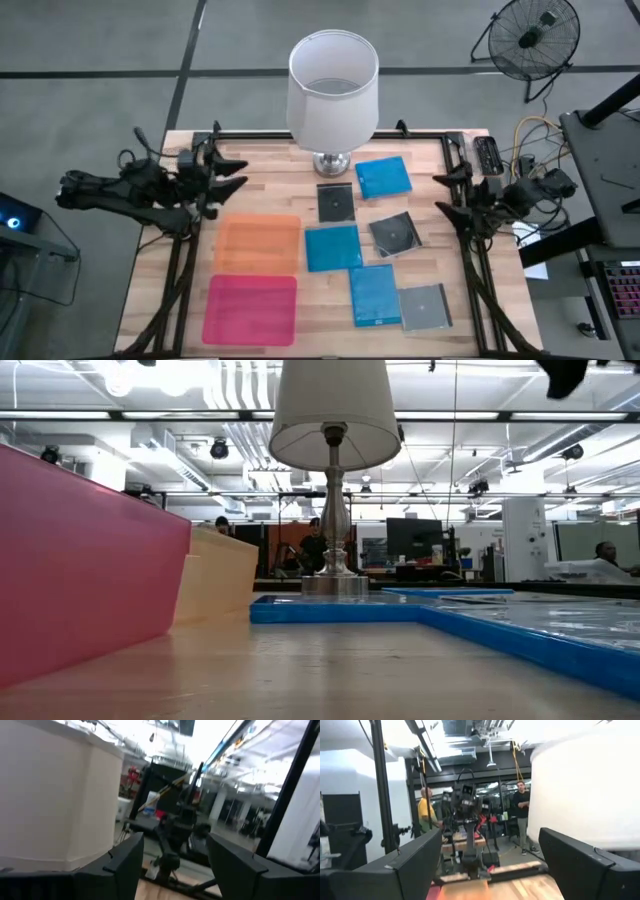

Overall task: Pick & place jewel cases by type
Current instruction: Put the top blue CD case into the orange bin

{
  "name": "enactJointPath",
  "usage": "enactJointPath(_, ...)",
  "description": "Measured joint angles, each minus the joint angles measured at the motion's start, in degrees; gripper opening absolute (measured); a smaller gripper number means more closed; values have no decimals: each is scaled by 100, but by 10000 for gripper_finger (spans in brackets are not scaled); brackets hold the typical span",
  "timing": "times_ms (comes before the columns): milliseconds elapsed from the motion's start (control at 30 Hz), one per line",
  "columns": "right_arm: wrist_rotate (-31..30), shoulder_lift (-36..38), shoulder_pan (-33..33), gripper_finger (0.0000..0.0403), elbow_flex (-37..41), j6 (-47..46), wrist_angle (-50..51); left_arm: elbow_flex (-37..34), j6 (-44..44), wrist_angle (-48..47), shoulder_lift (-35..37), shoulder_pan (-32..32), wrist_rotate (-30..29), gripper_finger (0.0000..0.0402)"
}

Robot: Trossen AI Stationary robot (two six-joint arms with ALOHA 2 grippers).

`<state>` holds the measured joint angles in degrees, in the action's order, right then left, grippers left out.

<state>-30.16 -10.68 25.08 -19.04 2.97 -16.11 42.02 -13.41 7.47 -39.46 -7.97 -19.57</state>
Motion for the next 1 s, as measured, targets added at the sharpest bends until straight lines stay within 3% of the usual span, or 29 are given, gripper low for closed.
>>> enactJointPath(133, -10, -510, 2, 329, -750, -73, 409, 305, 17, -21, -591, 0, 2, 200)
enactJointPath(267, -403, -1056, 0, 329, -1563, -121, 1219, 475, -56, -142, -1188, 0, 10, 200)
enactJointPath(600, -498, -2327, 1, 329, -3793, -1483, 4322, 1295, -574, -56, -2637, 0, 9, 200)
enactJointPath(867, -1582, -3224, 0, 329, -5139, -2411, 6420, 2064, -614, -75, -3627, 0, 43, 200)
enactJointPath(1000, -1685, -3517, 2, 329, -5589, -2979, 7136, 2480, -734, -28, -4069, 0, 41, 200)
